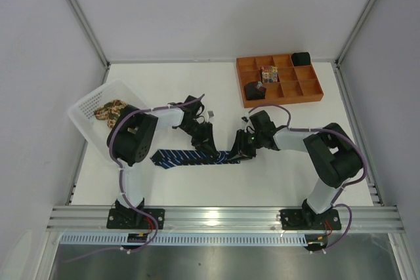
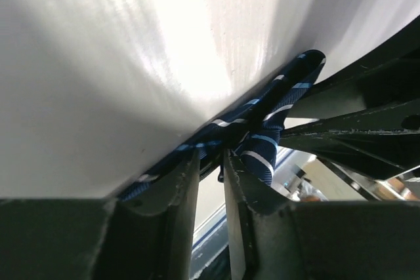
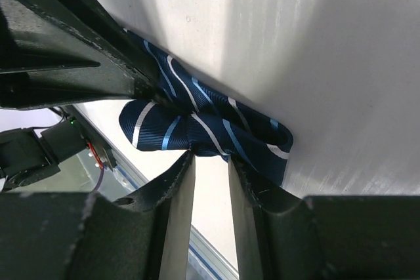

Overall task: Roll the ties
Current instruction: Roll the tie

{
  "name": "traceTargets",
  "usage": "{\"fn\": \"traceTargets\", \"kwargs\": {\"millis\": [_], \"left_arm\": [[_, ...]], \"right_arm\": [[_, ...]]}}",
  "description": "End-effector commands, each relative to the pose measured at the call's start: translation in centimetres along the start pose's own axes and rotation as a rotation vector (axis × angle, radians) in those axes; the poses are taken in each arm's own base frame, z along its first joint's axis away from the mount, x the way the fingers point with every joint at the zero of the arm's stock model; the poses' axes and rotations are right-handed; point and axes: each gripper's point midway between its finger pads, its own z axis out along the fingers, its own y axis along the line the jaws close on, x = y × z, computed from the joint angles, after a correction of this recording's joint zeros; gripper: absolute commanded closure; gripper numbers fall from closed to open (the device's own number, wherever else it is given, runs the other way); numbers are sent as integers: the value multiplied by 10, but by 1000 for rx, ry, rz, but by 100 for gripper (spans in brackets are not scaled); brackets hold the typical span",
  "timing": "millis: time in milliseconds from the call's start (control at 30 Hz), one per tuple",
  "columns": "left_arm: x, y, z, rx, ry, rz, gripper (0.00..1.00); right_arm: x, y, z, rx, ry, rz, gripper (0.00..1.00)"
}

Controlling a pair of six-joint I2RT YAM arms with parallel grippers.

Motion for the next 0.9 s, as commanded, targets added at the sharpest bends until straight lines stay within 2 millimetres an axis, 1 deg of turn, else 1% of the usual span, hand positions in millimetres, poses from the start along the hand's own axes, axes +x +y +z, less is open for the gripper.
{"fn": "traceTargets", "kwargs": {"millis": [0, 67, 167, 233, 267, 300, 367, 400, 433, 467, 500, 533, 633, 667, 700, 767, 800, 867], "left_arm": [[-16, 7, -23, -127, -98, 93, 71], [-20, 6, -30, -154, -120, 107, 69], [-22, 2, -42, -184, -145, 120, 69], [-20, -8, -52, -179, -163, 135, 69], [-20, -13, -56, -171, -171, 144, 69], [-17, -22, -60, -143, -169, 157, 69], [-11, -33, -59, -86, -150, 170, 71], [-5, -42, -59, -42, -133, 176, 72], [-1, -47, -58, -21, -122, 172, 74], [3, -51, -56, -10, -110, 177, 75], [5, -55, -55, 1, -104, 184, 75], [8, -56, -53, 5, -97, 181, 75], [15, -62, -45, 46, -74, 176, 75], [19, -63, -40, 62, -56, 172, 75], [17, -65, -35, 78, -51, 167, 76], [18, -69, -29, 92, -37, 167, 75], [17, -67, -25, 89, -29, 163, 75], [16, -67, -21, 82, -22, 168, 76]], "right_arm": [[4, -13, 7, 20, 16, -4, 68], [5, -16, 9, 21, 27, -1, 68], [3, -11, 8, 12, 25, -7, 68], [0, -7, 5, 1, 25, -11, 68], [3, -7, 2, 9, 40, -8, 68], [-4, 4, -4, -6, 23, -25, 67], [-2, 15, -15, -24, 35, -21, 64], [-8, 28, -24, -43, 18, -57, 62], [-11, 31, -30, -34, 8, -65, 56], [-6, 28, -36, -11, 32, -52, 54], [-11, 35, -43, -25, 17, -83, 53], [-13, 35, -48, -26, 9, -87, 50], [-11, 29, -60, -20, 10, -91, 44], [-12, 22, -65, -15, 1, -78, 43], [-13, 17, -68, -10, -4, -70, 42], [-8, 6, -73, -2, -5, -64, 40], [-10, 0, -76, -1, -18, -46, 39], [-7, -6, -74, -29, -18, -31, 39]]}}
